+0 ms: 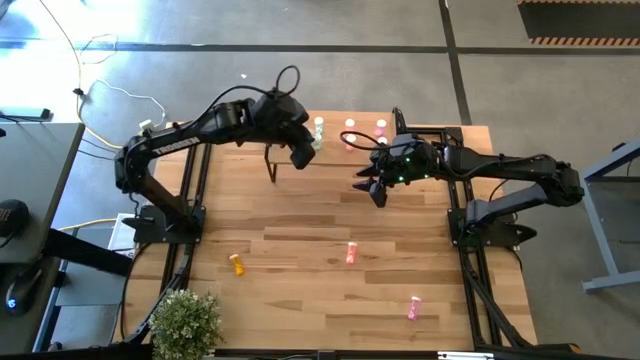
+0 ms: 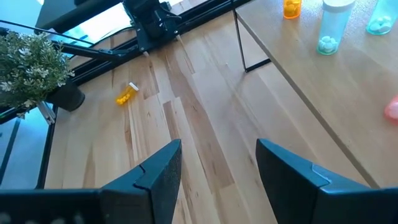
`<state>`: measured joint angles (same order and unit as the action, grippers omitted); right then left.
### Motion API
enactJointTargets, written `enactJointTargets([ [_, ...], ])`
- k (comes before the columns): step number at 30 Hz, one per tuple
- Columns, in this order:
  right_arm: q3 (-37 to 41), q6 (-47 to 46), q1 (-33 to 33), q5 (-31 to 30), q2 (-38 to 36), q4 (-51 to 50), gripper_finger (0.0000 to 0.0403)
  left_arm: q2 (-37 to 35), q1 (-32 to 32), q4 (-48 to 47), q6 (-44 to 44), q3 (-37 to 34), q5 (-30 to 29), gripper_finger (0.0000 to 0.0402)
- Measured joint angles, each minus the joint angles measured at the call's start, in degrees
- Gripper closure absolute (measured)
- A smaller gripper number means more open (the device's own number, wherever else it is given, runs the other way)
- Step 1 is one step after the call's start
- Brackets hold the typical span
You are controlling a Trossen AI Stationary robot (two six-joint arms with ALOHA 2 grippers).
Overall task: Pick and place medicine bottles onto shelf by color
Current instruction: Put the green pill bottle on the shelf aligned with the green pill bottles
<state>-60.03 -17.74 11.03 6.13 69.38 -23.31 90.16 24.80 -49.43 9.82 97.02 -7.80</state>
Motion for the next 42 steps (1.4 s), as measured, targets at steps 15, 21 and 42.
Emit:
enactJointTargets([
  [15,0.0,0.0,0.0,-0.6,0.0,-0.1,0.0206,10.0,-0.4,-4.4,0.0,0.9,-0.1,0.0291],
  [21,0.0,0.0,0.0,-0.7,0.0,-0.1,0.0206,12.5,-0.1,-4.4,-0.1,0.9,-0.2,0.0291],
  [42,0.0,0.0,0.0,-1.8,0.0,0.0,0.0206,13.7,3.3,-3.9,-0.6,0.9,2.3,0.0291],
])
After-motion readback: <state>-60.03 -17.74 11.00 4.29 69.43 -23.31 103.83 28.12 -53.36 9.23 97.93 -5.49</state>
